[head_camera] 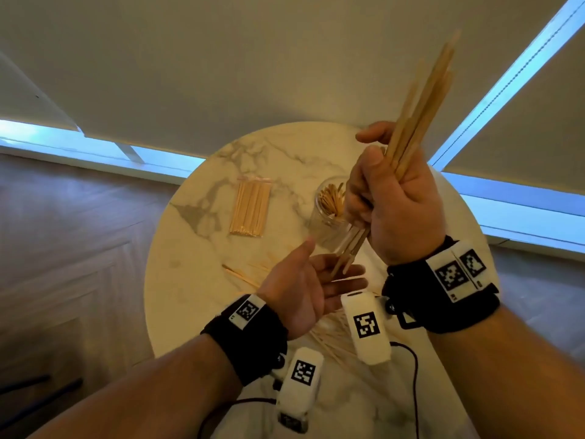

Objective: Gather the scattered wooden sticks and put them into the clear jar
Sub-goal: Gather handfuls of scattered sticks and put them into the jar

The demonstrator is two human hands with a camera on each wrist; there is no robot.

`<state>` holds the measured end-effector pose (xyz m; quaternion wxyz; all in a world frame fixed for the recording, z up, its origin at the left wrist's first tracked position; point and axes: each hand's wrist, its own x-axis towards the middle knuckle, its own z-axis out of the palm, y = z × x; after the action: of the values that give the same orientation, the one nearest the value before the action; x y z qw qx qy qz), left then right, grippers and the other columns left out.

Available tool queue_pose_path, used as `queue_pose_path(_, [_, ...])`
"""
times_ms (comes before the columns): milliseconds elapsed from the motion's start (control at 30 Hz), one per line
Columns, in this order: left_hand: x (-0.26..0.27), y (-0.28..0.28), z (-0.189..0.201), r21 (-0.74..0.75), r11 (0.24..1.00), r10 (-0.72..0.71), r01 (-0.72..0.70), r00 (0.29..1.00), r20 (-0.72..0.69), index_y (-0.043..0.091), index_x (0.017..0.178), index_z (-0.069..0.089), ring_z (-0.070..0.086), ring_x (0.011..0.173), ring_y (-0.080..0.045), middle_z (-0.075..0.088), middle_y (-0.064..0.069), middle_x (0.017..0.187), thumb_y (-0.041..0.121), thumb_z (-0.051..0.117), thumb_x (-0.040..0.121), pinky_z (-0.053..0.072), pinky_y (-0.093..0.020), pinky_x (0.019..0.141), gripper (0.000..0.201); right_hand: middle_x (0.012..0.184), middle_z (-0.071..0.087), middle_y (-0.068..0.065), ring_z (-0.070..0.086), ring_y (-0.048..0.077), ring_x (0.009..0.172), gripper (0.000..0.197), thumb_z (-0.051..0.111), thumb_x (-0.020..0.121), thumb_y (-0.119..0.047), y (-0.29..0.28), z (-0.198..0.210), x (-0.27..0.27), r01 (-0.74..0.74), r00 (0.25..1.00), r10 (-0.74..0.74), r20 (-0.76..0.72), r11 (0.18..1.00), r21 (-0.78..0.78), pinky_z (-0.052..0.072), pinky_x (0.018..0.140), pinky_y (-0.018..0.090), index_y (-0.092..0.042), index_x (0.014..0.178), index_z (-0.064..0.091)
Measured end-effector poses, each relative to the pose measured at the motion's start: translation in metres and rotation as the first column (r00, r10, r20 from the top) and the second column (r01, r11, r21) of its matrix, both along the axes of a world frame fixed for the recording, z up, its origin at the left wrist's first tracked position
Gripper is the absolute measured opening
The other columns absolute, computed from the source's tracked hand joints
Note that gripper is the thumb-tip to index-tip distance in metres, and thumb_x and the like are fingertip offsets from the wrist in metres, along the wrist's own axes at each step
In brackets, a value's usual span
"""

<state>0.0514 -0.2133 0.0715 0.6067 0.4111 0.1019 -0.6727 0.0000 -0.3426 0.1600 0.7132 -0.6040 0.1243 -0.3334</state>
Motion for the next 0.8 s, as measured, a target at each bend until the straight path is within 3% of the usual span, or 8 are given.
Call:
queue_pose_path(100, [-0.003, -0.009, 0.013, -0.075, 0.994, 0.069, -0.076, 0.993, -0.100, 0.001, 0.128, 0.065, 0.074, 0.101, -0.034, 0.073, -0.021, 0.113, 0.056, 0.034, 0.106, 0.053, -0.048, 0.099, 0.067, 0.054, 0.039, -0.003, 0.032, 0.017, 0.039, 0.008, 0.047, 0.104, -0.016, 0.004, 0.005, -0.002, -0.058, 0.998, 0.059, 0.035, 0.998, -0.021, 0.034, 0.045, 0.023, -0.008, 0.100, 0.047])
queue_pose_path(167, [-0.003, -0.017, 0.022, -0.099, 0.990, 0.090, -0.100, 0.991, -0.098, -0.002, 0.130, 0.065, 0.075, 0.095, -0.032, 0.074, -0.020, 0.107, 0.042, 0.039, 0.107, 0.059, -0.045, 0.091, 0.056, 0.056, 0.043, -0.002, 0.039, 0.020, 0.041, 0.012, 0.050, 0.104, -0.017, 0.004, 0.003, -0.005, -0.141, 0.989, 0.143, 0.034, 0.989, -0.043, 0.039, 0.046, 0.027, -0.012, 0.093, 0.048])
queue_pose_path(267, [-0.006, -0.024, 0.026, -0.143, 0.981, 0.121, -0.128, 0.991, -0.060, -0.004, 0.139, 0.058, 0.069, 0.114, -0.036, 0.069, -0.026, 0.126, 0.025, 0.052, 0.092, 0.064, -0.043, 0.083, 0.056, 0.060, 0.048, 0.002, 0.051, 0.026, 0.047, 0.021, 0.061, 0.100, -0.034, 0.001, 0.001, -0.012, -0.267, 0.963, 0.269, 0.027, 0.962, -0.062, 0.045, 0.051, 0.035, -0.018, 0.087, 0.055])
queue_pose_path(400, [-0.013, -0.026, 0.025, -0.190, 0.965, 0.165, -0.182, 0.981, -0.103, 0.004, 0.132, 0.067, 0.059, 0.132, -0.037, 0.060, -0.025, 0.143, 0.031, 0.057, 0.085, 0.053, -0.047, 0.102, 0.056, 0.067, 0.064, -0.002, 0.059, 0.037, 0.057, 0.024, 0.073, 0.090, -0.043, 0.001, 0.000, -0.017, -0.300, 0.952, 0.303, 0.043, 0.951, -0.071, 0.049, 0.059, 0.043, -0.024, 0.078, 0.065])
queue_pose_path(533, [-0.014, -0.029, 0.020, -0.187, 0.968, 0.161, -0.167, 0.986, -0.049, 0.011, 0.117, 0.067, 0.060, 0.114, -0.031, 0.061, -0.021, 0.120, 0.031, 0.064, 0.074, 0.059, -0.034, 0.076, 0.047, 0.060, 0.065, 0.001, 0.060, 0.033, 0.050, 0.025, 0.084, 0.081, -0.039, 0.001, 0.000, -0.021, -0.288, 0.955, 0.288, 0.065, 0.958, -0.002, 0.051, 0.057, 0.041, -0.020, 0.089, 0.069])
queue_pose_path(567, [-0.015, -0.031, 0.016, -0.177, 0.968, 0.171, -0.178, 0.984, -0.052, 0.013, 0.118, 0.065, 0.060, 0.112, -0.031, 0.060, -0.019, 0.120, 0.031, 0.067, 0.075, 0.057, -0.034, 0.077, 0.047, 0.060, 0.066, 0.002, 0.060, 0.032, 0.049, 0.025, 0.085, 0.080, -0.038, 0.001, -0.001, -0.022, -0.285, 0.957, 0.285, 0.062, 0.959, -0.005, 0.052, 0.057, 0.040, -0.022, 0.092, 0.070])
queue_pose_path(700, [-0.018, -0.035, 0.009, -0.160, 0.948, 0.269, -0.276, 0.961, -0.062, 0.015, 0.138, 0.062, 0.054, 0.139, -0.034, 0.058, -0.017, 0.148, 0.033, 0.056, 0.100, 0.038, -0.049, 0.118, 0.043, 0.068, 0.072, 0.007, 0.067, 0.037, 0.060, 0.027, 0.085, 0.079, -0.037, -0.003, -0.005, -0.025, -0.280, 0.960, 0.276, -0.051, 0.956, -0.082, 0.056, 0.060, 0.048, -0.026, 0.098, 0.070])
queue_pose_path(800, [-0.017, -0.035, 0.013, -0.181, 0.929, 0.322, -0.324, 0.946, -0.038, 0.003, 0.131, 0.062, 0.064, 0.124, -0.036, 0.058, -0.029, 0.142, 0.026, 0.056, 0.095, 0.051, -0.050, 0.105, 0.043, 0.065, 0.070, 0.008, 0.070, 0.038, 0.063, 0.026, 0.083, 0.082, -0.036, -0.006, -0.012, -0.026, -0.262, 0.960, 0.247, -0.134, 0.959, -0.108, 0.058, 0.061, 0.045, -0.014, 0.089, 0.070])
